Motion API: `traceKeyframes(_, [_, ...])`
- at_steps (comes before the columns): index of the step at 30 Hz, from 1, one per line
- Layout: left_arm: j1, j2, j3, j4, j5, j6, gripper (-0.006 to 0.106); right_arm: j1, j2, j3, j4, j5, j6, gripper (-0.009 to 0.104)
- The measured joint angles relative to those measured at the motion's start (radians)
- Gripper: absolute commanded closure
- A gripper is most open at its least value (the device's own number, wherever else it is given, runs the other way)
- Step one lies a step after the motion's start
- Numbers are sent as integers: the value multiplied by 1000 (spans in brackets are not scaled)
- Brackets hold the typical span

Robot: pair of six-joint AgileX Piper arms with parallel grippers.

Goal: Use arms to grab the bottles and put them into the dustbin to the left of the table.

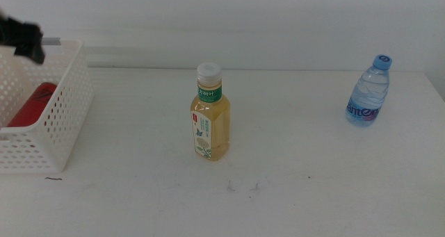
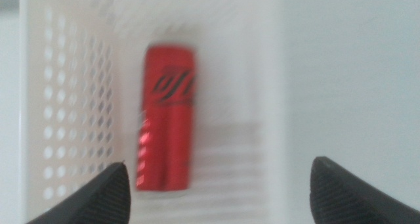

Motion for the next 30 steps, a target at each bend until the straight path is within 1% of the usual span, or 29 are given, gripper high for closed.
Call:
traceKeyframes(3, [-74,-177,137,-14,-103,-24,7,0,0,0,0,0,0,10])
traceKeyframes(8, [-225,-504,462,-26,-393,-56,7,0,0,0,0,0,0,10])
traceKeyframes(12, [-371,-707,782,-45,-724,-60,7,0,0,0,0,0,0,10])
traceKeyframes(15, [-478,-793,1062,-53,-1109,-68,7,0,0,0,0,0,0,10])
traceKeyframes(18, [-572,-786,1354,-56,-1481,-85,7,0,0,0,0,0,0,10])
traceKeyframes(19, [-594,-763,1426,-56,-1620,-93,7,0,0,0,0,0,0,10])
traceKeyframes(21, [-617,-704,1502,-56,-1763,-114,7,0,0,0,0,0,0,10])
traceKeyframes(25, [-621,-557,1510,-35,-1901,-175,7,0,0,0,0,0,0,10])
traceKeyframes(30, [-621,-350,1436,46,-1998,-248,7,0,0,0,0,0,0,10])
